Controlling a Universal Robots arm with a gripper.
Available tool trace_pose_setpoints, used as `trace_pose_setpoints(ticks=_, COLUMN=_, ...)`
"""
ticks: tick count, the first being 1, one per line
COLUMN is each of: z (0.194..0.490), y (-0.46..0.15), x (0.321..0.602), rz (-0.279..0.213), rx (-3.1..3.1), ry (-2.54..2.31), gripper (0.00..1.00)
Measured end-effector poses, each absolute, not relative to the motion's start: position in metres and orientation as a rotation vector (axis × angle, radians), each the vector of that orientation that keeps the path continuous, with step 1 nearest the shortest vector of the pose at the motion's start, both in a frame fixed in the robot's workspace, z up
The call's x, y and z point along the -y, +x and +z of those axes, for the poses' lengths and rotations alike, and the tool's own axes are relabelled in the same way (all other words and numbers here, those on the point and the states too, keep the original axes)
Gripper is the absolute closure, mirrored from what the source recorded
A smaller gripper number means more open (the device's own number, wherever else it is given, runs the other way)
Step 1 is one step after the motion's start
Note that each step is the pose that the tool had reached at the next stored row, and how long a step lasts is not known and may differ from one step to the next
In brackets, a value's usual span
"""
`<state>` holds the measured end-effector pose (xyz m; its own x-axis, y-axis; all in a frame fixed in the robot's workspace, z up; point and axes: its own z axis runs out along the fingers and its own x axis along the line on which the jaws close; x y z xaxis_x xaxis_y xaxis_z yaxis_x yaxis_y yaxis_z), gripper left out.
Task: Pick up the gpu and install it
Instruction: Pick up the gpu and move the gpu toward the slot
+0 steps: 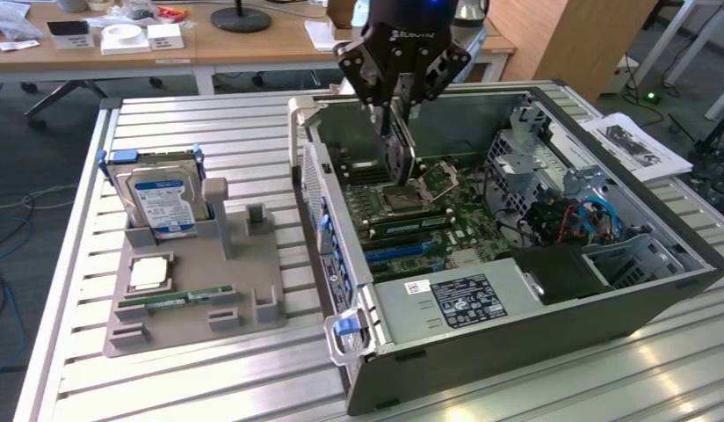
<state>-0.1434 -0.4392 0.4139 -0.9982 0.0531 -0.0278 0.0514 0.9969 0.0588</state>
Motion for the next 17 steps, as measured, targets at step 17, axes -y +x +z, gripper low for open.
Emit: trace_pose_setpoints(ticks=17, z=0.414, y=-0.071, x=0.439, rz=0.094, rx=-3.11, ry=0.081, gripper=0.73)
